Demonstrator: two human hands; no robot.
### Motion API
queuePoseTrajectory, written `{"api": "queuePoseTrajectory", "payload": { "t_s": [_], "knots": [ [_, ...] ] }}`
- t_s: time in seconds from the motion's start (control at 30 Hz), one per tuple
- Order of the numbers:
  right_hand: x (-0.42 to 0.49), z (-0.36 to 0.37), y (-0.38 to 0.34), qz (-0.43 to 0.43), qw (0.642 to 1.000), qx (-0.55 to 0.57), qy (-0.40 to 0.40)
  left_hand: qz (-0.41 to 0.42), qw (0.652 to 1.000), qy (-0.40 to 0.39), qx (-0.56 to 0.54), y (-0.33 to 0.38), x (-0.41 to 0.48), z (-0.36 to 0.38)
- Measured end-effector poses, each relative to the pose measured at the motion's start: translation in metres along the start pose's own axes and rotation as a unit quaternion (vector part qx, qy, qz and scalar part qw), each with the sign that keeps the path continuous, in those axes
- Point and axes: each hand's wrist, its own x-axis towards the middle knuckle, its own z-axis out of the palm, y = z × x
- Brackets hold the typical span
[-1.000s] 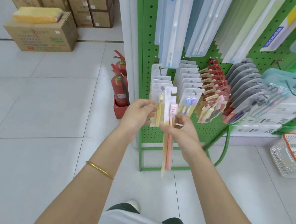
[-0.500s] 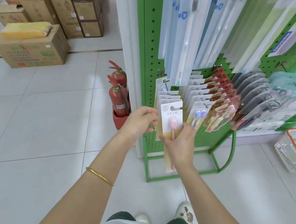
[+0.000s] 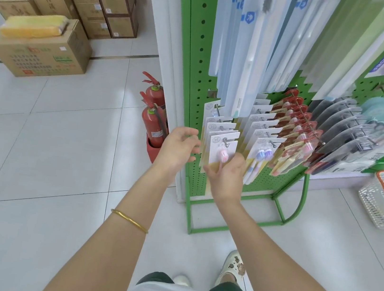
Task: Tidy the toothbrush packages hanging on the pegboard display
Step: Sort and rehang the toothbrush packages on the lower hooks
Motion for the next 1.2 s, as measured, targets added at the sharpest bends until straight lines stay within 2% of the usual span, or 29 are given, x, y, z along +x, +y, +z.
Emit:
{"api": "queuePoseTrajectory", "payload": {
  "t_s": [0.27,0.47,0.6,0.87,1.07,1.2],
  "knots": [
    [0.009,0.003,-0.003,0.03,0.999,-0.002,-0.041,0.076,0.992,0.047,0.092,0.013,0.039,-0.001],
    [0.011,-0.002,-0.001,0.057,0.995,-0.026,-0.08,0.147,0.951,0.058,0.264,0.028,0.075,0.005],
    [0.009,-0.003,0.002,0.066,0.991,-0.049,-0.104,0.179,0.93,0.045,0.319,0.027,0.098,0.012],
    [0.01,-0.007,0.002,0.071,0.987,-0.062,-0.128,0.201,0.913,0.064,0.349,0.03,0.108,0.023],
    [0.012,-0.012,0.003,0.075,0.988,-0.043,-0.13,0.23,0.914,0.087,0.324,0.027,0.105,0.021],
    [0.009,-0.012,0.004,0.09,0.987,-0.014,-0.131,0.214,0.923,0.107,0.302,0.017,0.098,0.013]
  ]
}}
